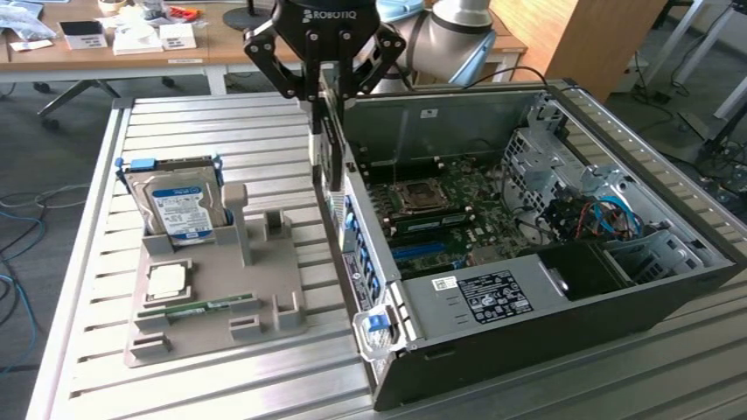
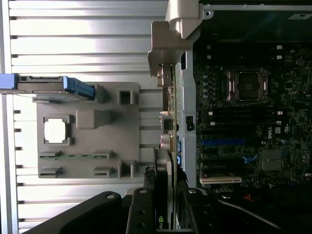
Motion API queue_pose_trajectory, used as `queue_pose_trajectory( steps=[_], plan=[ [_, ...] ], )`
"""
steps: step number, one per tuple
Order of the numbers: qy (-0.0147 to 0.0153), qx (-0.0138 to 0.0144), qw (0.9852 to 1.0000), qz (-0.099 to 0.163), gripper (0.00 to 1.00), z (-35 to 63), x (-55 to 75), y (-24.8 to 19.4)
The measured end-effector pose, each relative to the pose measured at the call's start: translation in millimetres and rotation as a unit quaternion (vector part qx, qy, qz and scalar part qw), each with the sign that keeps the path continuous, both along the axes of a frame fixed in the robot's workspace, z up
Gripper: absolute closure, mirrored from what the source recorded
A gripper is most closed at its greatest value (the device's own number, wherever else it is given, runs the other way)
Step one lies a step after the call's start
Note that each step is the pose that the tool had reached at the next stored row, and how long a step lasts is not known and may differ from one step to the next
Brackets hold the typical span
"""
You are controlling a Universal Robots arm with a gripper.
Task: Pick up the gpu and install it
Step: 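Pick up the gpu and move the gpu toward the slot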
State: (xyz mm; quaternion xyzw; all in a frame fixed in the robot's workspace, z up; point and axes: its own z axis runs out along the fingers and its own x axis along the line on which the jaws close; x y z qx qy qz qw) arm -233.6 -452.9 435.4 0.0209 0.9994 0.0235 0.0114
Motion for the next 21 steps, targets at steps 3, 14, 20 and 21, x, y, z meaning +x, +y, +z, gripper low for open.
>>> queue_pose_trajectory(
  steps=[3, 14, 20, 21],
  plan=[
    [0.0000, 0.0000, 1.0000, 0.000, 0.73, 0.0, 4.8, 0.0],
    [0.0000, 0.0000, 1.0000, 0.000, 0.73, 0.0, 21.6, 0.0],
    [0.0000, 0.0000, 1.0000, 0.000, 0.73, 0.0, 30.6, 0.0],
    [0.0000, 0.0000, 1.0000, 0.000, 0.73, 0.0, 32.1, 0.0]
  ],
)
